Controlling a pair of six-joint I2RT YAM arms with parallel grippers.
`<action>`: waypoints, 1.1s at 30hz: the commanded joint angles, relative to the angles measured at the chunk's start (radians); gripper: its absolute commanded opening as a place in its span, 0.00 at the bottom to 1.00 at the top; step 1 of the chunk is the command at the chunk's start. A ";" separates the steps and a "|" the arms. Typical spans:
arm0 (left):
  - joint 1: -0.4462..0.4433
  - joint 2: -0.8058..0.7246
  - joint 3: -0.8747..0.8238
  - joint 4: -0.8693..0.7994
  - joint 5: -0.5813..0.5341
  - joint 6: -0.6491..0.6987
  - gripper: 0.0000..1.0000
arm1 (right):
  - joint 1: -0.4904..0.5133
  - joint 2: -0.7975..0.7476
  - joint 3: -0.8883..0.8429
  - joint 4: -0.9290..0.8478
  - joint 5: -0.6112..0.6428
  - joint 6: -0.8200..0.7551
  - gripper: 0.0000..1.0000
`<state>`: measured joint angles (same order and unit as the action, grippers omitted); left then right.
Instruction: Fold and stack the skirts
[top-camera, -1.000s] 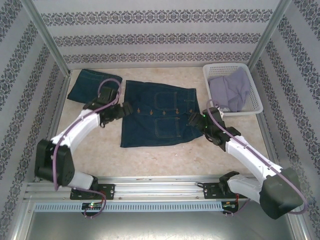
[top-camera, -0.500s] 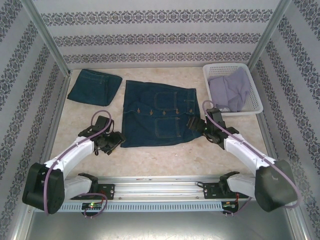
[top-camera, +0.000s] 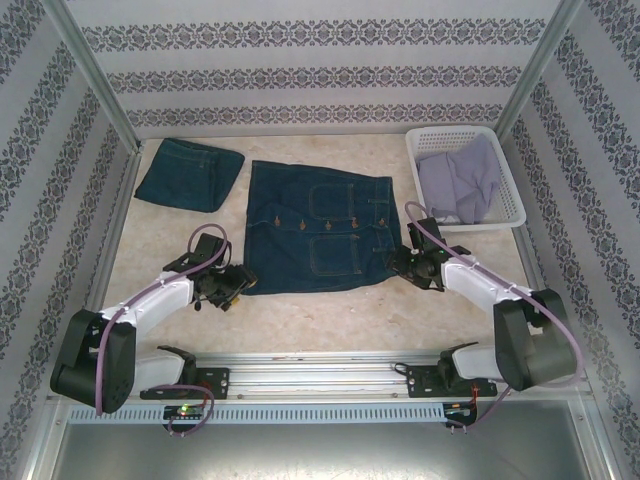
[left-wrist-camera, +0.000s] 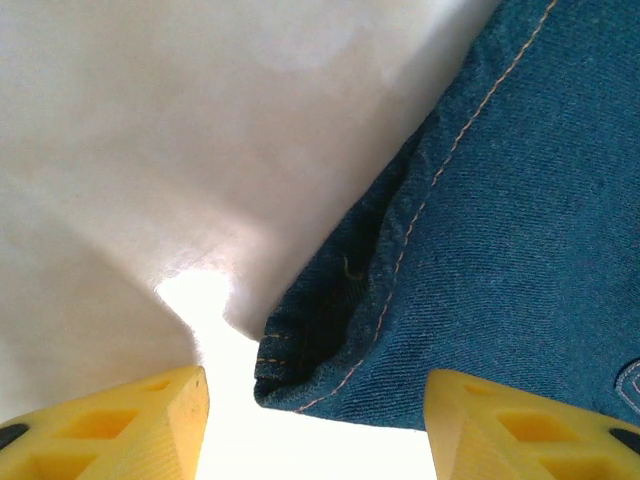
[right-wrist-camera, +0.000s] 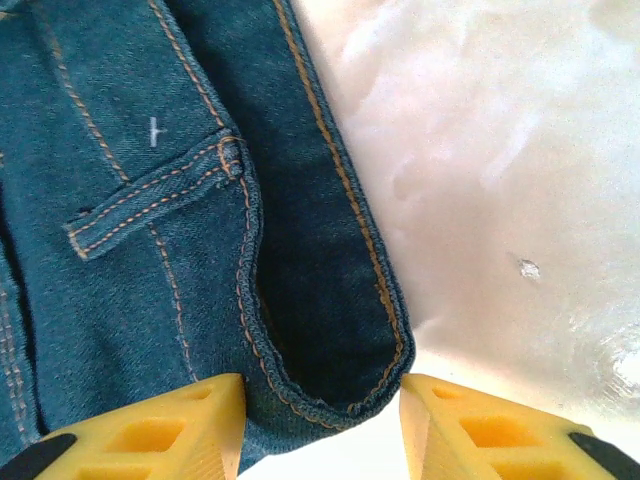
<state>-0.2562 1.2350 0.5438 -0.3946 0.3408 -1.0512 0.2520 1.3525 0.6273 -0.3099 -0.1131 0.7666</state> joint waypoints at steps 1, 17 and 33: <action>-0.011 -0.003 -0.011 0.035 0.014 -0.025 0.59 | -0.005 0.029 -0.001 0.060 -0.043 0.085 0.45; -0.012 0.037 -0.037 0.113 0.033 -0.056 0.58 | -0.004 0.024 -0.111 0.187 -0.011 0.255 0.31; -0.016 0.079 -0.059 0.178 0.101 -0.111 0.53 | -0.020 -0.263 -0.330 0.232 0.046 0.165 0.00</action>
<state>-0.2550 1.2694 0.5152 -0.3332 0.3660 -1.1213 0.2375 1.1000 0.2996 -0.0120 -0.0978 0.9592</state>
